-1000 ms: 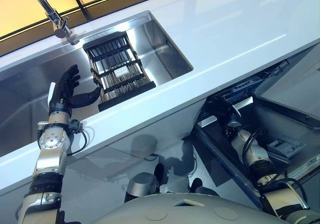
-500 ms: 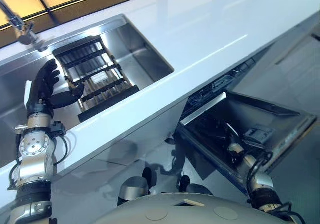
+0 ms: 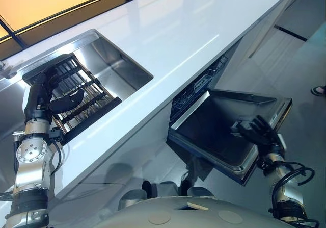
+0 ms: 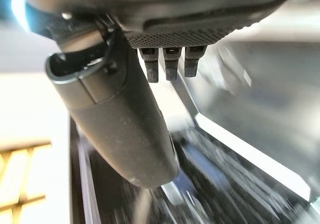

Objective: Pick up plates and place into dishwasher.

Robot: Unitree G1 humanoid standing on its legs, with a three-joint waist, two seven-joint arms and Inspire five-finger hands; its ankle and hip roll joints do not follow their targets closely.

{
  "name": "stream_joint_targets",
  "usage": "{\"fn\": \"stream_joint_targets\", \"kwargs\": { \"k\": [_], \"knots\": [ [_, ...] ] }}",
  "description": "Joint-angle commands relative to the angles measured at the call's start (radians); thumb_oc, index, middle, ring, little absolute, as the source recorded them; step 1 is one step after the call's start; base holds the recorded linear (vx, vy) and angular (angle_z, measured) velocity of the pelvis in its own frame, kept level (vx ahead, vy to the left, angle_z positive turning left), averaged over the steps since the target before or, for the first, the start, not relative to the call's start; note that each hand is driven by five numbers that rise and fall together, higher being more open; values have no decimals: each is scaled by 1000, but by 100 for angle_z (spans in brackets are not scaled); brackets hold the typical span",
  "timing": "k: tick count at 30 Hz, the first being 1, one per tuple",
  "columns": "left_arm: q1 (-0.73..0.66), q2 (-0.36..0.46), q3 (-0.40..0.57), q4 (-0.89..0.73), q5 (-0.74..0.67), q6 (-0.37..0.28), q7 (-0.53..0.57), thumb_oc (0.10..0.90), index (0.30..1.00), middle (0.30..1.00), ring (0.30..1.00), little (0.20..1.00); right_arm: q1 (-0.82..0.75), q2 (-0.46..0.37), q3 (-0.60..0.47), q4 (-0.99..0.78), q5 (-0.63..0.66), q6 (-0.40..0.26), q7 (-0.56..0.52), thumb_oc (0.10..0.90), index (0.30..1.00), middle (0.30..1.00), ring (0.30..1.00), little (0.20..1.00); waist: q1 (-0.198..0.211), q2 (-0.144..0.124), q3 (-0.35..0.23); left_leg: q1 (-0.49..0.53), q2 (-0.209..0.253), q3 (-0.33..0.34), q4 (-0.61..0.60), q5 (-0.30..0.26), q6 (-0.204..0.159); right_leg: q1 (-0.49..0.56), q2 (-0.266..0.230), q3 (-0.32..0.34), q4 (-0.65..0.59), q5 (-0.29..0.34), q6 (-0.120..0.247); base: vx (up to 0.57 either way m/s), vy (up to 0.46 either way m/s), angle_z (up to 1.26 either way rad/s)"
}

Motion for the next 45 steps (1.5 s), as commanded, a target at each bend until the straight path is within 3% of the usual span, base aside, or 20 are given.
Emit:
{"fn": "stream_joint_targets", "kwargs": {
  "k": [1,4,6,11,18,24,28,31,36,40,45],
  "knots": [
    [-148,91,1,41,-37,-115,47,800,900,900,900,900,-129,-155,-90,33,22,-97,-92,800,900,900,900,900,5,53,-33,12,-4,22,11,-129,14,-73,33,-27,112,-109,55,-54,-54,-11],
    [-171,104,-17,62,-59,-84,26,800,900,900,900,900,-143,-166,-102,112,116,-27,-63,800,900,900,900,900,2,61,-25,11,-1,19,15,-133,13,-84,32,-26,139,-128,53,16,-39,-9],
    [-187,115,-27,71,-80,-54,17,800,900,900,900,900,-153,-182,-110,175,155,-14,-48,800,900,900,900,900,1,68,-16,5,2,16,25,-132,11,-95,31,-28,163,-138,50,-17,-33,-5],
    [-265,134,-84,122,-156,-51,63,800,900,900,900,900,-226,-254,-93,258,225,-86,-133,800,900,900,900,900,-7,106,53,-83,1,5,84,-123,1,-187,28,-11,235,-151,31,-145,20,-1],
    [-336,138,-112,153,-244,-98,117,800,900,900,900,900,-347,-319,-88,348,391,-80,-112,800,900,900,900,900,-9,159,153,-192,-12,-13,129,-98,-15,-267,32,11,249,-147,3,-134,27,1],
    [-409,175,-127,165,-292,-136,168,800,900,900,900,900,-435,-312,-56,406,566,-100,40,800,900,900,900,900,2,182,247,-337,-9,-20,179,-77,-17,-408,33,8,304,-140,-18,-152,-29,3],
    [-461,196,-137,177,-312,-157,186,800,900,900,900,900,-462,-298,-36,423,691,-64,198,800,900,900,900,900,9,187,303,-412,-10,-20,193,-64,-12,-495,36,0,351,-140,-24,-109,-36,-3],
    [-497,208,-144,181,-323,-168,198,800,900,900,900,900,-480,-290,-15,447,749,-45,292,800,900,900,900,900,17,184,326,-460,-15,-21,207,-60,-4,-557,38,-4,400,-148,-29,-82,-22,-7],
    [-555,229,-153,178,-333,-169,202,800,900,900,900,900,-497,-279,28,493,840,109,511,800,900,900,900,900,37,167,358,-529,-31,-31,254,-61,10,-628,42,-19,470,-158,-38,-39,-39,2],
    [-574,240,-149,169,-330,-195,201,800,900,900,900,900,-505,-258,82,502,828,194,645,800,900,900,900,900,53,137,374,-579,-38,-38,314,-77,19,-664,41,-39,516,-166,-44,-27,-66,6],
    [-602,253,-162,146,-304,-187,199,800,900,900,900,900,-516,-220,170,419,811,233,735,800,900,900,900,900,73,98,385,-636,-49,-60,440,-123,31,-692,25,-63,609,-191,-55,-29,-76,6]
  ]
}}
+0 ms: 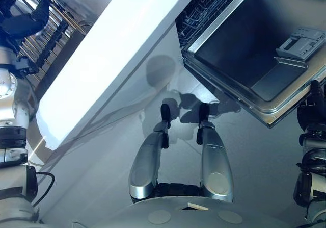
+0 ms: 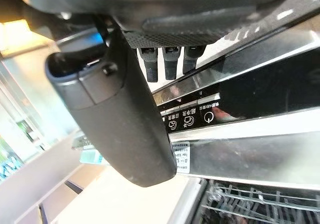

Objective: Pick up plates and place into dishwasher.

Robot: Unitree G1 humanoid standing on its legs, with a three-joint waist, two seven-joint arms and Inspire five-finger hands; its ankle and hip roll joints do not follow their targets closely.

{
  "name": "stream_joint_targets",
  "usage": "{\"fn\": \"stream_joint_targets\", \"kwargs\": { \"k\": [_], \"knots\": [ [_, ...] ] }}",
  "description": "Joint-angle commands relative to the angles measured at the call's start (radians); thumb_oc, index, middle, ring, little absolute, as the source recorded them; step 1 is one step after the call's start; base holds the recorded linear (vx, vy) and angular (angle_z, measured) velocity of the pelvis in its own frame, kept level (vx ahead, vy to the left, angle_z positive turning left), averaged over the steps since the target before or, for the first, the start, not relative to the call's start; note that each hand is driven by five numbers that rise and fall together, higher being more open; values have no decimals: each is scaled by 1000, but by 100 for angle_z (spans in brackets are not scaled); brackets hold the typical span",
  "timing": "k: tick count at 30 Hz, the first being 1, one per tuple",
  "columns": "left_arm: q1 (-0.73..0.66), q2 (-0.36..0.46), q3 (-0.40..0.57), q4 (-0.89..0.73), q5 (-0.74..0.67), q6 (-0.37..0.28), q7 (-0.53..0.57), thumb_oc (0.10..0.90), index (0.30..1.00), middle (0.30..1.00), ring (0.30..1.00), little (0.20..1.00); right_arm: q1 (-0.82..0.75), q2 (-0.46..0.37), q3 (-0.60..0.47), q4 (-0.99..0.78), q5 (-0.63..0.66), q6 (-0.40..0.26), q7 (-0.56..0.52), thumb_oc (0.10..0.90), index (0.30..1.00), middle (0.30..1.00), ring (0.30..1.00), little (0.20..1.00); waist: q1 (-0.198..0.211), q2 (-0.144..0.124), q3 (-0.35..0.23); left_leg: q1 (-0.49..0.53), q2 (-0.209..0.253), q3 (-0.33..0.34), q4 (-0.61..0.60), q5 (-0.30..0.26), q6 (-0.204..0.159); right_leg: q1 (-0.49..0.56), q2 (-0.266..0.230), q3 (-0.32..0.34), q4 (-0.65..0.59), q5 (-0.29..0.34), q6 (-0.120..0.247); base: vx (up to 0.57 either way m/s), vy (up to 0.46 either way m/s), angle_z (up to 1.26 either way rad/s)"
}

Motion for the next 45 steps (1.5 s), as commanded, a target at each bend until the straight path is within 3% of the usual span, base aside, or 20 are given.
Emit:
{"fn": "stream_joint_targets", "kwargs": {
  "k": [1,5,8,15,21,24,27,31,35,37,40,43,45],
  "knots": [
    [-28,-76,-3,-44,7,-122,43,800,900,900,900,900,-62,118,205,-202,-43,143,241,800,900,900,900,900,51,-62,-13,-97,-60,-33,191,-161,57,-90,21,-64,222,-151,-4,-22,-55,9],
    [-7,-94,-7,-83,29,-131,37,800,900,900,900,900,-27,165,302,-434,-12,181,292,800,900,900,900,900,57,-89,-18,-163,-80,-34,354,-227,72,-136,-5,-75,355,-187,-20,24,-27,2],
    [26,-124,-9,-125,47,-153,37,800,900,900,900,900,-30,195,352,-591,-18,204,302,800,900,900,900,900,64,-102,-32,-203,-97,-39,484,-313,83,-168,-15,-64,465,-250,-26,90,0,-18],
    [104,-199,15,-242,91,-165,20,800,900,900,900,900,-111,313,433,-995,-14,265,223,800,900,900,900,900,90,-109,-58,-283,-113,-35,674,-409,111,-245,-13,-46,627,-329,-50,59,51,-24],
    [154,-241,21,-248,110,-144,25,800,900,900,900,900,-150,428,544,-1343,46,327,270,800,900,900,900,900,104,-111,-85,-286,-134,-40,726,-435,118,-240,-1,-28,653,-347,-54,103,85,-23],
    [155,-244,22,-219,92,-143,22,800,900,900,900,900,-183,445,598,-1469,114,319,280,800,900,900,900,900,103,-108,-89,-274,-138,-33,701,-400,118,-227,4,-21,624,-314,-63,9,117,-19],
    [156,-239,25,-186,70,-156,15,800,900,900,900,900,-200,434,637,-1555,108,267,261,800,900,900,900,900,100,-104,-94,-243,-141,-31,660,-379,111,-199,11,-10,588,-298,-64,60,106,-16],
    [166,-235,32,-161,39,-167,6,800,900,900,900,900,-166,429,626,-1571,41,186,153,800,900,900,900,900,88,-101,-94,-202,-137,-28,603,-356,99,-167,13,0,543,-280,-62,35,72,2],
    [223,-262,59,-140,22,-209,-18,800,900,900,900,900,-60,451,511,-1468,-32,236,69,800,900,900,900,900,69,-96,-102,-161,-125,-16,544,-338,90,-137,6,4,492,-262,-54,31,86,33],
    [282,-305,88,-151,35,-237,-29,800,900,900,900,900,33,469,421,-1352,-108,292,141,800,900,900,900,900,54,-92,-113,-135,-115,-5,500,-327,86,-123,3,8,460,-255,-48,30,110,57],
    [362,-348,115,-181,34,-274,-38,800,900,900,900,900,166,458,354,-1170,-187,298,274,800,900,900,900,900,37,-91,-119,-108,-103,9,448,-309,78,-106,1,13,413,-240,-37,6,99,28],
    [398,-366,116,-193,34,-302,-32,800,900,900,900,900,237,420,343,-1045,-201,182,276,800,900,900,900,900,28,-94,-120,-90,-95,14,402,-290,72,-94,5,16,370,-226,-30,-28,45,-4],
    [422,-373,118,-201,26,-318,-20,800,900,900,900,900,290,393,320,-934,-271,3,192,800,900,900,900,900,15,-98,-122,-64,-87,18,349,-268,69,-73,12,19,317,-209,-23,-34,50,-7]
  ]
}}
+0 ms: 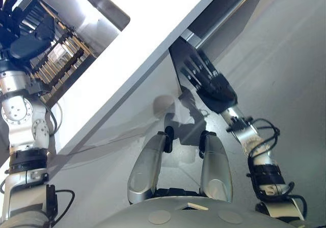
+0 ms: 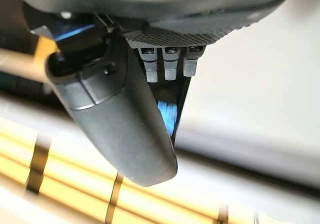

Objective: Pick up plates and place into dishwasher.

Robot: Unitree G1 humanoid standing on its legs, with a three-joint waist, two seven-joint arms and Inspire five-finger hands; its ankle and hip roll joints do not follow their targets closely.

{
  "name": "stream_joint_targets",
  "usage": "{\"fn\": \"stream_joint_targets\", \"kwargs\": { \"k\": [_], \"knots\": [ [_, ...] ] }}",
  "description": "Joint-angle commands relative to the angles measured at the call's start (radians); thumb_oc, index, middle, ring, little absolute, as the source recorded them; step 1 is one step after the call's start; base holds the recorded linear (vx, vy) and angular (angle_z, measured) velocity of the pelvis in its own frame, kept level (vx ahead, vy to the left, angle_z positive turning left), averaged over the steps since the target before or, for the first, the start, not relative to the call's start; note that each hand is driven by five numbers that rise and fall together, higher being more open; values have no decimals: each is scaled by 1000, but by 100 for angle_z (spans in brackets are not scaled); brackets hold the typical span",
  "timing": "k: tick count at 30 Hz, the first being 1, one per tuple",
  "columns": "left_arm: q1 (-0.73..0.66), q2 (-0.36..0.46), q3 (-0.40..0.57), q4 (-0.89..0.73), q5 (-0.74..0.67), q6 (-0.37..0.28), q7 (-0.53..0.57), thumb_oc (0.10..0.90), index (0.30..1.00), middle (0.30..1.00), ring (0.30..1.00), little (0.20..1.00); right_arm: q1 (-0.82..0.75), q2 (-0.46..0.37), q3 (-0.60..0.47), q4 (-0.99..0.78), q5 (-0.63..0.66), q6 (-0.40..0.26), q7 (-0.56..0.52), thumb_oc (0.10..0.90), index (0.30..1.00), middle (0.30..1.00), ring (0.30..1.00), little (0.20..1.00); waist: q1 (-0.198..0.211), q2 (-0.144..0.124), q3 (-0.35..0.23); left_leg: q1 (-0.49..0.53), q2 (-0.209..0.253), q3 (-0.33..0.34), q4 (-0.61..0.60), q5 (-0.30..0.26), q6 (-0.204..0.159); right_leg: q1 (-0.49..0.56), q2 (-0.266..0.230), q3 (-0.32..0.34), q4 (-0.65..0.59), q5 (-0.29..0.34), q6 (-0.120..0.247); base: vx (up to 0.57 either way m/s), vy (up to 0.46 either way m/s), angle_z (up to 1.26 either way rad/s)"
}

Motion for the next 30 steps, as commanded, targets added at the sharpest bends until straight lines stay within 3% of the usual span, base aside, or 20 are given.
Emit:
{"fn": "stream_joint_targets", "kwargs": {
  "k": [1,3,6,8,10,13,18,26,30],
  "knots": [
    [157,-134,-9,-6,3,-170,32,800,900,900,900,900,14,35,-38,-14,-85,-289,3,800,900,900,900,900,-21,-72,7,27,-3,58,-106,7,52,-16,82,6,-134,88,-17,-33,46,-4],
    [177,-148,-6,-9,7,-188,43,800,900,900,900,900,73,27,-56,65,-214,-427,-55,800,900,900,900,900,-33,-80,-6,62,1,55,-165,29,50,16,89,11,-204,111,-7,-29,30,-4],
    [189,-163,7,-8,8,-197,38,800,900,900,900,900,117,26,-63,165,-390,-526,-128,800,900,900,900,900,-40,-89,-27,111,1,46,-230,49,48,62,92,17,-285,138,6,-18,6,-16],
    [180,-173,9,4,9,-201,32,800,900,900,900,900,121,22,-63,267,-504,-552,-203,800,900,900,900,900,-40,-94,-44,147,0,38,-275,64,45,104,91,14,-340,157,17,-24,-29,-9],
    [164,-179,6,14,8,-189,34,800,900,900,900,900,121,29,-67,366,-565,-509,-209,800,900,900,900,900,-38,-96,-65,193,-3,25,-322,75,43,153,90,7,-387,169,27,-24,-49,-2],
    [125,-189,1,45,-22,-143,37,800,900,900,900,900,116,41,-51,580,-703,-512,-204,800,900,900,900,900,-30,-95,-117,260,-3,14,-403,94,38,230,89,2,-474,191,45,-21,-69,10],
    [102,-207,-12,100,-30,-79,31,800,900,900,900,900,123,54,19,730,-972,-510,-337,800,900,900,900,900,-21,-87,-193,361,10,2,-506,107,24,354,98,-6,-583,200,59,-20,-80,9],
    [83,-218,-32,136,-37,-17,19,800,900,900,900,900,124,55,36,868,-1105,-452,-419,800,900,900,900,900,-3,-76,-281,470,41,13,-657,153,1,472,112,-60,-672,204,68,-34,-76,13],
    [86,-231,-35,138,-64,1,-4,800,900,900,900,900,123,47,18,892,-1108,-412,-438,800,900,900,900,900,-1,-80,-305,496,47,14,-671,153,-9,509,120,-66,-713,210,65,-33,-54,11]
  ]
}}
